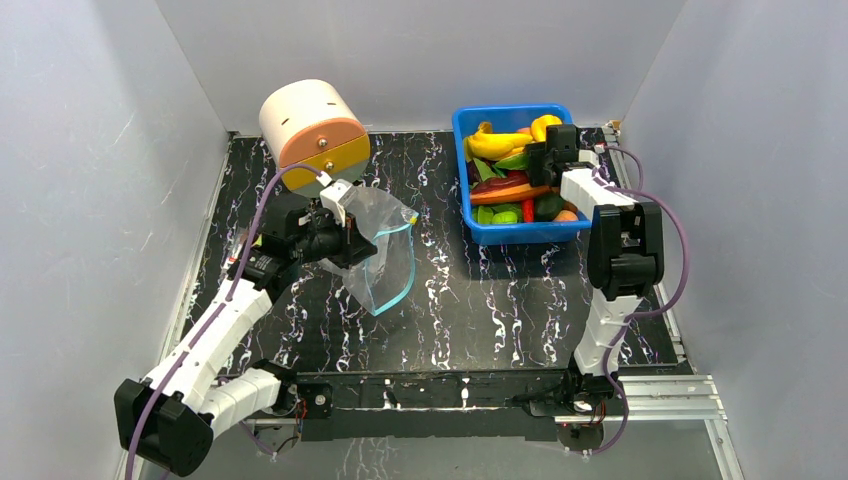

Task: Place the food in the zip-top bag and seal the zipper
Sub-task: Pick up the fake fruit from the bin.

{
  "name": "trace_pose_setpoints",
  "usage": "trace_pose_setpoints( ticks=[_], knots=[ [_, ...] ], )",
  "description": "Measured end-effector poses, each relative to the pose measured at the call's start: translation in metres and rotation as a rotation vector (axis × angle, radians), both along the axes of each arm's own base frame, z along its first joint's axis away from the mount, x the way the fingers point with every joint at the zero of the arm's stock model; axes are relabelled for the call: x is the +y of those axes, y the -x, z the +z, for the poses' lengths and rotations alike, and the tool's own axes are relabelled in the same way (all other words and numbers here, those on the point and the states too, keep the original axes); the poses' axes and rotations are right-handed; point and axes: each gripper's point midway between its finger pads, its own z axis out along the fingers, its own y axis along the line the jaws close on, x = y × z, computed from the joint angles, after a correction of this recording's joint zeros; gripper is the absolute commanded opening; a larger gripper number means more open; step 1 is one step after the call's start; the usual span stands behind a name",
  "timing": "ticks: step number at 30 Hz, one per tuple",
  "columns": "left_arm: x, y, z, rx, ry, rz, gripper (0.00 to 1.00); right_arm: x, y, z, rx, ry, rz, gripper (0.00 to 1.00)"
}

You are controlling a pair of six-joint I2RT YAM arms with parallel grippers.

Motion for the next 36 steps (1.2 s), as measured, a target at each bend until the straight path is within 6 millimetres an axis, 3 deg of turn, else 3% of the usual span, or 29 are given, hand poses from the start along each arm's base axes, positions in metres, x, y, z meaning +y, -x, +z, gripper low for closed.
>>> trace_pose_setpoints(
  ticks=[6, 15, 21, 26, 36],
  knots=[
    [0.001, 0.001, 0.005, -0.016, 0.006, 0.000, 0.00, -0.001, -0.002, -0.003, -0.003, -0.005, -0.003, 0.36],
    [0.001, 0.001, 0.005, -0.016, 0.006, 0.001, 0.00, 0.001, -0.001, -0.003, -0.028, 0.036, 0.041, 0.33],
    [0.001, 0.001, 0.004, -0.016, 0.004, 0.004, 0.00, 0.004, 0.014, 0.007, -0.043, 0.112, 0.137, 0.32],
    [0.002, 0.000, 0.004, -0.017, 0.002, 0.008, 0.00, 0.006, 0.035, 0.026, -0.069, 0.175, 0.214, 0.32],
    [0.010, -0.009, 0.000, -0.034, -0.039, 0.068, 0.00, 0.016, 0.082, 0.089, -0.188, 0.313, 0.390, 0.32]
  ],
)
